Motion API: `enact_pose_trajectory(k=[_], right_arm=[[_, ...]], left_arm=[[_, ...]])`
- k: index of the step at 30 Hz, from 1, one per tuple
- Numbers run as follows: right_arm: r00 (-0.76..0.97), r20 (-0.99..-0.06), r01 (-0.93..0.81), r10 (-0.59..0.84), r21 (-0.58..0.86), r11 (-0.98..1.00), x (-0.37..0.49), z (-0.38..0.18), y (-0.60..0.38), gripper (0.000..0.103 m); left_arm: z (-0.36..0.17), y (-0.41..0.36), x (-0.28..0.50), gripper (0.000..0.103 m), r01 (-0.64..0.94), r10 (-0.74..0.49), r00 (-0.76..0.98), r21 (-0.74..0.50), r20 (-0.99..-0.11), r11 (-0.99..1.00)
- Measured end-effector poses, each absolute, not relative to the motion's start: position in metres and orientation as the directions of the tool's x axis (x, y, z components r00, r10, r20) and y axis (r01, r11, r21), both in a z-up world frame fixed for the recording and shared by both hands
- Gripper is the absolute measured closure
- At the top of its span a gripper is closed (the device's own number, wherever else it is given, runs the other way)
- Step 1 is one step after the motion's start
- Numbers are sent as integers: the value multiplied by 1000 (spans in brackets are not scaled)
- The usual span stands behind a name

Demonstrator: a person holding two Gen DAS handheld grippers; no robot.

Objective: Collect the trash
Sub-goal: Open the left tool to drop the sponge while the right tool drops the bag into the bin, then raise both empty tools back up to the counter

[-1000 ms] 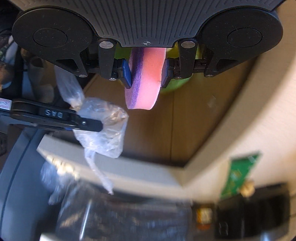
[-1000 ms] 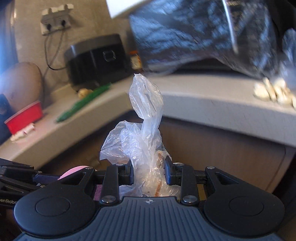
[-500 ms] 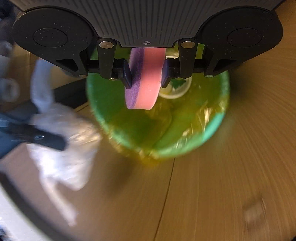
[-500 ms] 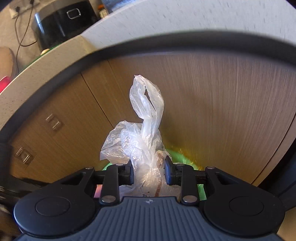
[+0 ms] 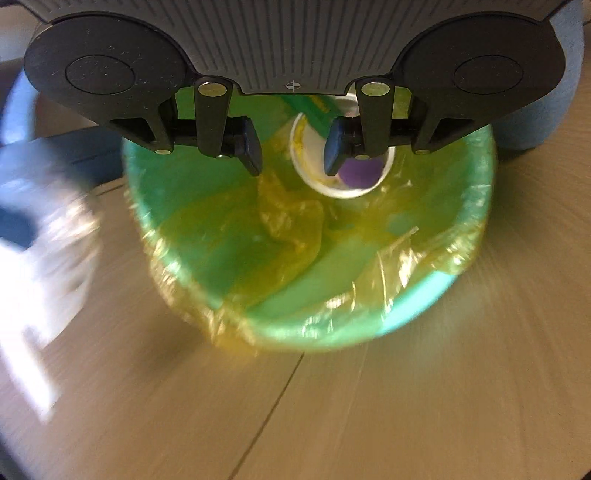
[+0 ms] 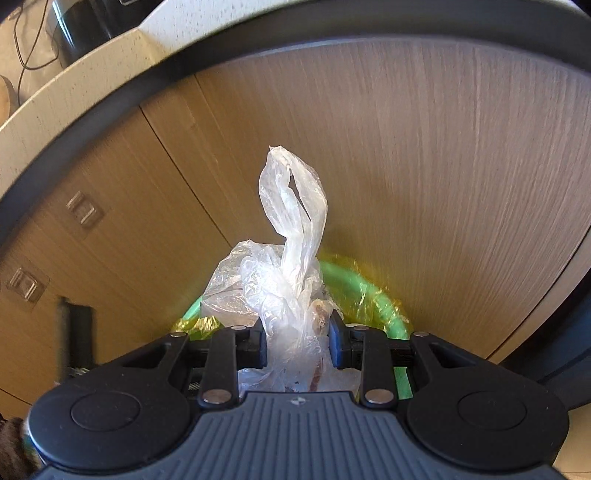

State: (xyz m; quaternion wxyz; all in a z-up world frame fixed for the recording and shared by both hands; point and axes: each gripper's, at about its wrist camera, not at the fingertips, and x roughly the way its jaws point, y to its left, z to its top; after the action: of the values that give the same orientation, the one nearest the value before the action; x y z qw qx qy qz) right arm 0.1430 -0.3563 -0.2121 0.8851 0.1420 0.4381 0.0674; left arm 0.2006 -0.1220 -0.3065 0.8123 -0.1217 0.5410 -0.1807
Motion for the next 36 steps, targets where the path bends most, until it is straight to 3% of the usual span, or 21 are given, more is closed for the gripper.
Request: enact_pose_trajectory(k=[5,8,13,17,29,36], right_arm=[[478,-798,-18,366,408,913,163,-234,-345,73],[374,-842,-31,390,408,912,180,-250,-327,68],[473,-816,-36,332,358,933,176,-234,-327,34],[476,-797,10,372,428,904,173,-234,-343,34],[486,-829,84,278,361,929,173,-237,-351,34],[509,-824,61,250,324,944,168,-232,-350,33]], left_arm=[[-276,-97,182,62,163,-453,396,-425,-798,890],[-264,-82,173,62,132,-442,426,-429,-789,894],[-254,-65,162,62,93,-437,451,-446,-778,890],[-251,-65,158,62,82,-436,448,-450,-780,889],[-226,-81,142,62,203,-431,485,-381,-761,902],[-121,-89,100,62,408,-532,546,-350,-647,844]])
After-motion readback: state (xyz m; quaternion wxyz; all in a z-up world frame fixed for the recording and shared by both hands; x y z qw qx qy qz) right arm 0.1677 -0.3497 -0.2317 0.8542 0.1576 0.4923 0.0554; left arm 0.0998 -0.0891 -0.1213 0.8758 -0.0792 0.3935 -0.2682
